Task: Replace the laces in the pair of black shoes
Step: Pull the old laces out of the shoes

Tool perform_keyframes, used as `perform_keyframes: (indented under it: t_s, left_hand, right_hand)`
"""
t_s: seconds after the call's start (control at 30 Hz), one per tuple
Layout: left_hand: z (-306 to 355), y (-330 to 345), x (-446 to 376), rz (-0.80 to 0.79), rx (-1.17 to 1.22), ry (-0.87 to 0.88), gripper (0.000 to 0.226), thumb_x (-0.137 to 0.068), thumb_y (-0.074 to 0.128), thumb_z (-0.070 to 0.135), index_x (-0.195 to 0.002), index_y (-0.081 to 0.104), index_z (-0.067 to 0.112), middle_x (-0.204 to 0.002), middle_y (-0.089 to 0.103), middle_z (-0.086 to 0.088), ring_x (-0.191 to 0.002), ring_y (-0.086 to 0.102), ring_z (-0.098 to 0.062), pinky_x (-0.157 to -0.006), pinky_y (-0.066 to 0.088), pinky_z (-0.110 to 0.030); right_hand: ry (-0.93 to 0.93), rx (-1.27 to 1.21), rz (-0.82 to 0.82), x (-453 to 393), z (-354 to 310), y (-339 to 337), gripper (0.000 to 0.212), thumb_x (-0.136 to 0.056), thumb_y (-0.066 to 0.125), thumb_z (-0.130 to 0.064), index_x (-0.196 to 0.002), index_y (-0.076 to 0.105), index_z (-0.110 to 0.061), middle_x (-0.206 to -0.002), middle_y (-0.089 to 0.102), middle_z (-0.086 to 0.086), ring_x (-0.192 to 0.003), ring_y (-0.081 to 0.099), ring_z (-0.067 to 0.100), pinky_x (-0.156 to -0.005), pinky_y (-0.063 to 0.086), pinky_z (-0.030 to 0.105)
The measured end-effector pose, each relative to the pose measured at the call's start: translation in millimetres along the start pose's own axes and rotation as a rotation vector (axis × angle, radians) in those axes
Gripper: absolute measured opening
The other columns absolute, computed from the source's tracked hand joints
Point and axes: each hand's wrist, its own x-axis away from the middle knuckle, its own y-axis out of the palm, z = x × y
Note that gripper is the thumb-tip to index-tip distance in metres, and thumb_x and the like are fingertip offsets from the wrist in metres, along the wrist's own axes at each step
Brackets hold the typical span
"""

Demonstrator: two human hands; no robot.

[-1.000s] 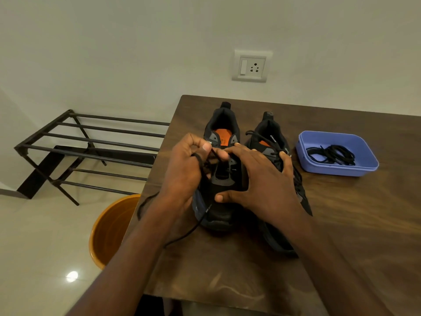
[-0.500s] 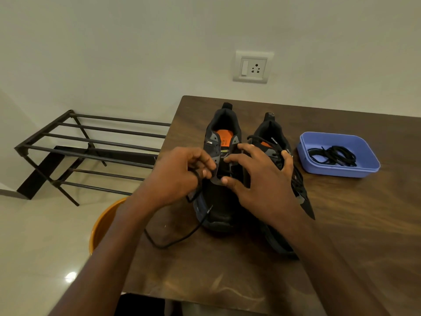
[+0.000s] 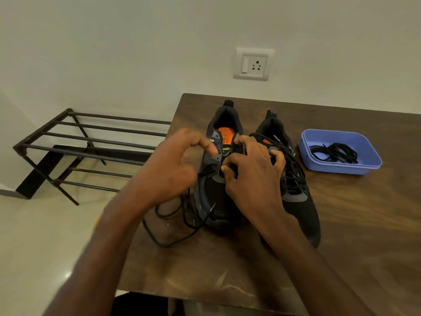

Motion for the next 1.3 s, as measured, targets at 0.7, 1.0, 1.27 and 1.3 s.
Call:
perform_keyframes:
  t_s: [0.7,1.0,1.27,1.3]
  left_hand:
    - [-47,42,-24,-0.074,-0.009,0.096,0.077,-0.074,0.090,0.048,-0.138,0.047,0.050,-0.169,-0.007,0.024,-0.150,0.025,-0.008,-0.114,0.046,-0.039]
    - [-55,45,-28,-0.059,0.001,0.074,0.078,-0.071,0.091,0.047,-0.134,0.044,0.051,-0.170,-0.001,0.016,-0.152,0.028,-0.018,-0.116,0.043,-0.038]
    - [-57,46,-30,-0.072,0.074,0.076,0.078,-0.068,0.093,0.048,-0.130,0.045,0.049,-0.168,0.006,0.021,-0.146,0.028,-0.010,-0.109,0.040,-0.023]
    - [-57,46,-29,-0.068,0.071,0.081,0.079,-0.068,0.093,0.048,-0.131,0.045,0.049,-0.168,0.006,0.019,-0.148,0.029,-0.013,-0.112,0.041,-0.028]
  right_hand:
    - [0.049,-0.316,0.149,0,24,-4,0.002,-0.088,0.076,-0.025,-0.090,0.076,-0.023,-0.126,0.056,-0.007,-0.108,0.050,-0.001,-0.087,0.045,0.016]
    - [-0.122,-0.001,-0.027,-3,8,5,0.017,-0.094,0.069,-0.033,-0.109,0.076,-0.033,-0.160,0.037,-0.009,-0.149,0.029,0.017,-0.118,0.024,0.052]
    - [-0.001,-0.054,0.371,6,23,-15,0.032,-0.087,0.072,-0.023,-0.119,0.071,-0.024,-0.159,0.040,0.001,-0.147,0.036,0.028,-0.114,0.032,0.058]
    - [-0.065,-0.013,0.327,4,20,-12,0.037,-0.089,0.072,-0.023,-0.125,0.069,-0.026,-0.165,0.032,-0.001,-0.152,0.028,0.027,-0.115,0.027,0.059]
